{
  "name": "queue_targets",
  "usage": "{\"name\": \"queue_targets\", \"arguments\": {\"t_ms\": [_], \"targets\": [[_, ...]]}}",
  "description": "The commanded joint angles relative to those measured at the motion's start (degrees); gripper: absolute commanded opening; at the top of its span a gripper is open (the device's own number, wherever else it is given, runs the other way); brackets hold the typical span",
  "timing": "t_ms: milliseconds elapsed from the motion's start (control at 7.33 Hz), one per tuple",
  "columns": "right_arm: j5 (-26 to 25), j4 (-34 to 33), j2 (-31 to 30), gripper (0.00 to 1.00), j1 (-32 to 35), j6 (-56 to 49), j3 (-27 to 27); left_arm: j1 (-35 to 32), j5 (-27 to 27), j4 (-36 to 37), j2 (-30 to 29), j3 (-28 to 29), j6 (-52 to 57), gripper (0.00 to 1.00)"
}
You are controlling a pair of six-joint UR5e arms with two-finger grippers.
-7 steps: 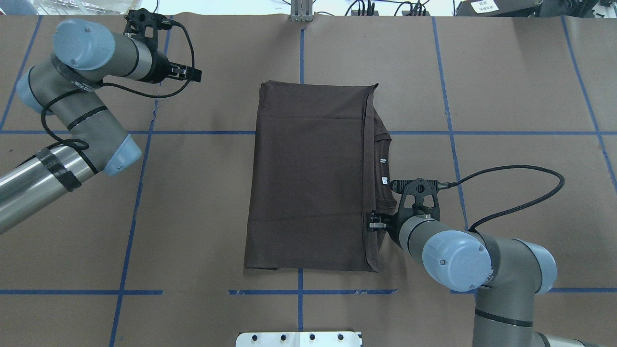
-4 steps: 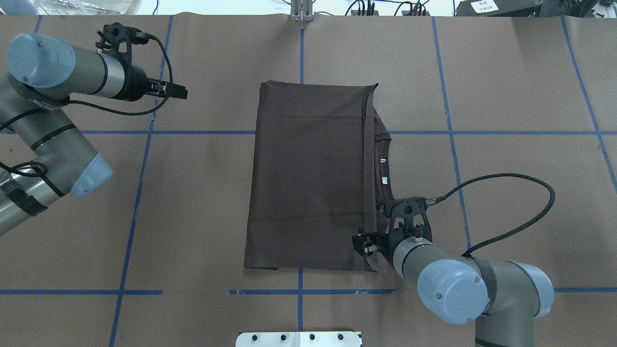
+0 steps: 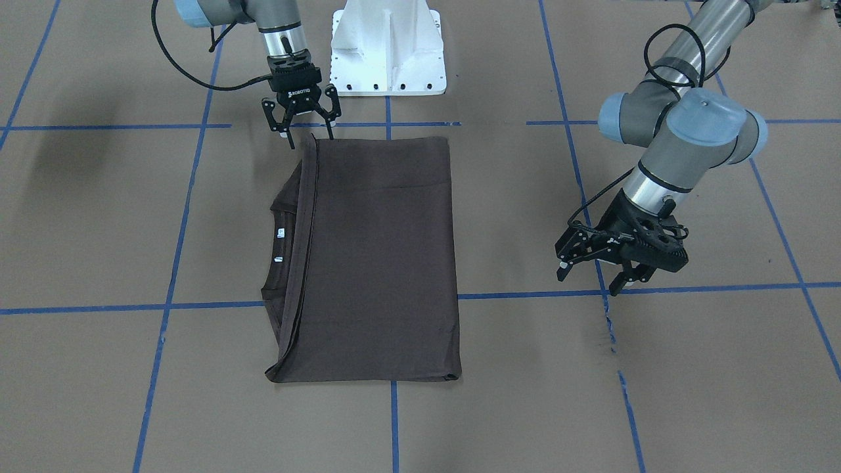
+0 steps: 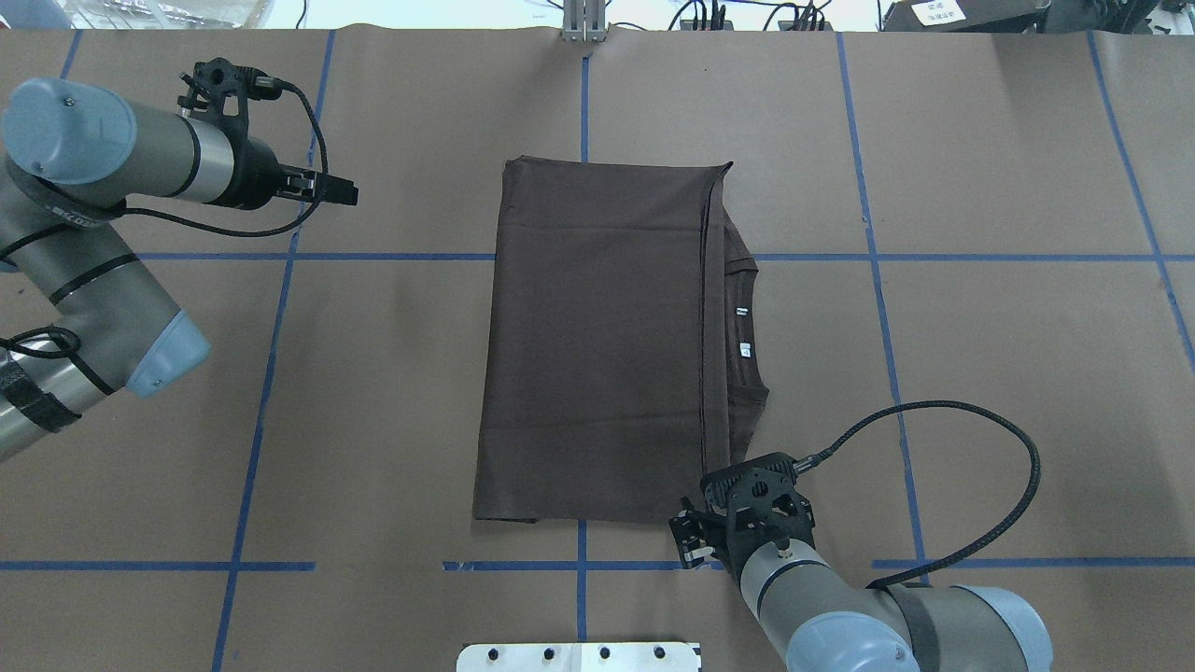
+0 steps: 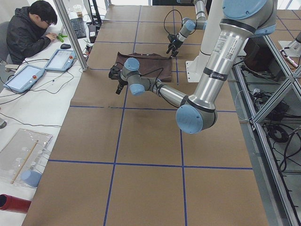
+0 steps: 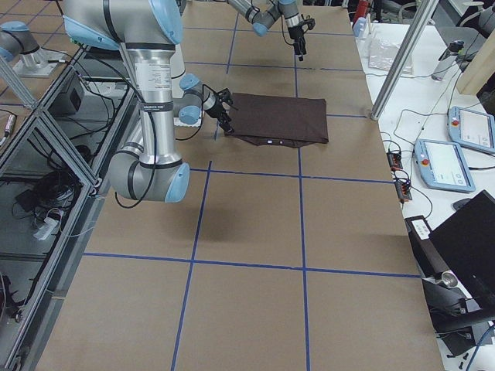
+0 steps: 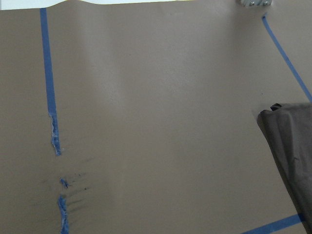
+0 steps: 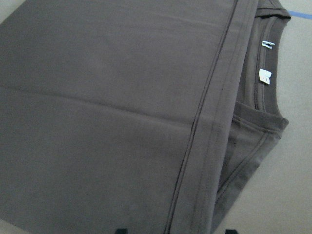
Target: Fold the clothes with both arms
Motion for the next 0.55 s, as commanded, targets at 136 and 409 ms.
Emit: {"name": "queue_targets", "arguments": {"t_ms": [136,409], "targets": [[-0.5,0.0,-1.6,0.44,-1.7,-0.1,-0.1,0.6,0.1,0.0,0.0,0.2,-0.1,1.00],[-0.7,0.1,-1.3,0.21,-1.9,0.0,0.1,0.6,0.1,-0.1,0.0,0.2,-0.1,1.00]]}}
